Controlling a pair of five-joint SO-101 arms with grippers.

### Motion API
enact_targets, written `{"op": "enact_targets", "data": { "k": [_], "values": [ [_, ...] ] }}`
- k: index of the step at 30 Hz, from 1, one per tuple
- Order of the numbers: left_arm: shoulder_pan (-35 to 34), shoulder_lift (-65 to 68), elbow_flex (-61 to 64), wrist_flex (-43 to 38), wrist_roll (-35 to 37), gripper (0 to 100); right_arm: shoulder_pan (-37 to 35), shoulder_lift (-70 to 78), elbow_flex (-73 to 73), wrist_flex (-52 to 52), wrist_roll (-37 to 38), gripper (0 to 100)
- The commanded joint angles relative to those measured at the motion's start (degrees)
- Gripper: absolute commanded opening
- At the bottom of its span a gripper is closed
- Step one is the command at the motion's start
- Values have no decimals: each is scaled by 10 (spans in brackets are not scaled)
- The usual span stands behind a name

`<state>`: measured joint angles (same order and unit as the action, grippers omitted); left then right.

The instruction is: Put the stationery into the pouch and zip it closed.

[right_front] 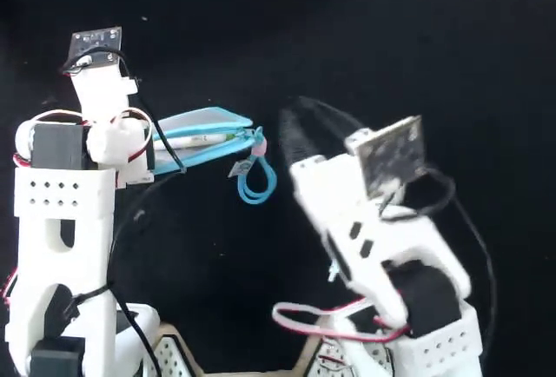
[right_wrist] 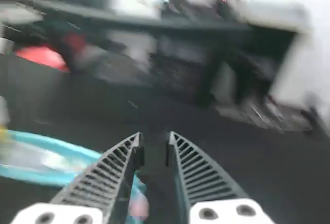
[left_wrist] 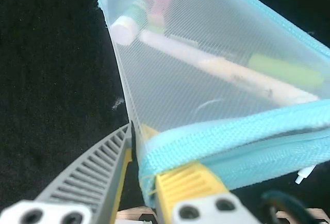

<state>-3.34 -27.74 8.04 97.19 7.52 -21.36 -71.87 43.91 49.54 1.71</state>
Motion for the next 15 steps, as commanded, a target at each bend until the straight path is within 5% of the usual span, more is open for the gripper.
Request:
{"op": "enact_targets", "data": {
  "k": [1,8,11,15],
  "values": [
    [-1,4,16,-3,2,30,143,-6,7,82,8,64],
    [-1,4,17,-3,2,30,277,-6,147,85,-87,119],
    [-2,4,17,-3,2,30,292,-6,168,86,-119,204],
    [-2,4,18,-3,2,30,291,-5,191,79,-113,164]
  ]
}}
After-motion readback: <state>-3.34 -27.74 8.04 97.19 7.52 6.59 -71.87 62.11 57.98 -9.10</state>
